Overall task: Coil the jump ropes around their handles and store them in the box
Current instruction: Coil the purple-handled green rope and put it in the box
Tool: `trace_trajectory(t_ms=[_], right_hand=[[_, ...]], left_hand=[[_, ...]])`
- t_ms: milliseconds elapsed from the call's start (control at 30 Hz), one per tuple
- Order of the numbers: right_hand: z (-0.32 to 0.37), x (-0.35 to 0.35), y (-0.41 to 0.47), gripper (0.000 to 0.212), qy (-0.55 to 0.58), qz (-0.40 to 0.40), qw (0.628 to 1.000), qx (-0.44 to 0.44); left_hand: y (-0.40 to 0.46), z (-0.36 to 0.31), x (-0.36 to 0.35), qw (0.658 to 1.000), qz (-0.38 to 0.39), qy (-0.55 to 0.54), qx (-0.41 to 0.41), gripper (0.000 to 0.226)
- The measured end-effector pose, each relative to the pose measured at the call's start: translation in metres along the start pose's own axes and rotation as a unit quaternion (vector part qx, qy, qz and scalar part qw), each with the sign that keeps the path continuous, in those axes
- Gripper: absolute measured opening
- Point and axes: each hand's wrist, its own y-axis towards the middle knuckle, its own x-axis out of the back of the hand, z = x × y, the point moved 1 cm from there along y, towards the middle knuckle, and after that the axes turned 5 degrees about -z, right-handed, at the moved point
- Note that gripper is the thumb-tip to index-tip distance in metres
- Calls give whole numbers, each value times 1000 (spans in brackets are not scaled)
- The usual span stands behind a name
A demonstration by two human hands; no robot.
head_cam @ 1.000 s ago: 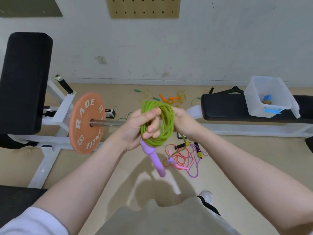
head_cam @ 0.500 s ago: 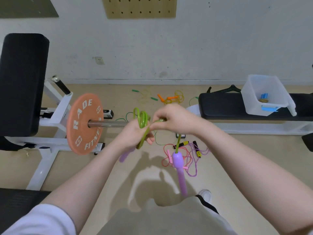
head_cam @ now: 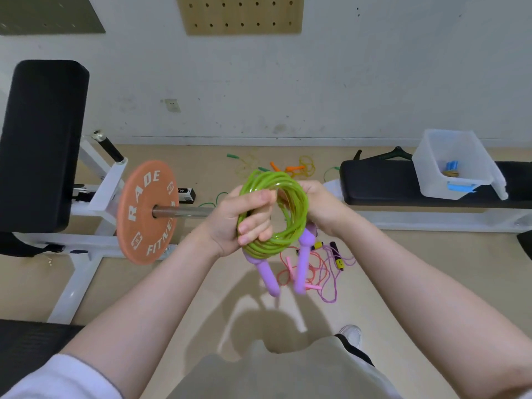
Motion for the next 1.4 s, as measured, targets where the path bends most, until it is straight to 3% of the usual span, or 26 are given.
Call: trace_trajectory(t_ms=[133,367,467,567,667,767,867,900,967,1033,1067,1133,1200,1267,1333,1400], right_hand=[[-6,-13,-7,34,-6,-10,1000,-14],[-20,-15,-10,60,120,82,983,-111],[-24,-14,-6,66,162,153,972,-76],[-23,-9,-10,61,206,207,950,-111],[-22,-12,-20,37,122,235,956,-126],[-11,-32,-23,23,-162,198,965,-56],[-5,-38,-16,8,-295,131,946,-42],[-3,-32,-14,15,-316,124,939,-53],[-2,-14,-12,20,-354,154,918,-92],[-3,4,-13,23,-383,184,898,-115],[-4,11,-14,25,-375,187,900,-125],[-7,22,-15,18,-276,155,939,-138],[-7,29,-12,11,-141,87,974,-152],[-6,30,-5,17,-44,11,976,-213],[-3,25,-3,26,-75,0,955,-288],[-1,17,-8,31,-158,65,937,-303]], left_hand=[[7,0,11,993,-104,-19,-45,35],[8,4,9,988,-147,-3,-38,42],[12,-1,0,978,-187,-86,-23,34],[21,-7,7,942,-239,-228,-57,32],[27,-9,22,908,-285,-296,-86,30],[33,-3,29,888,-316,-321,-92,30],[35,-5,34,906,-344,-238,-67,43],[34,-7,36,920,-337,-195,-36,52],[28,-6,49,943,-312,-86,71,70],[20,3,64,932,-319,38,169,64],[18,7,71,918,-332,82,202,56],[15,15,80,890,-367,126,239,49],[16,22,88,864,-406,158,254,48],[17,29,91,849,-429,163,264,47],[19,38,86,852,-422,154,268,42],[20,44,75,869,-380,149,280,43]])
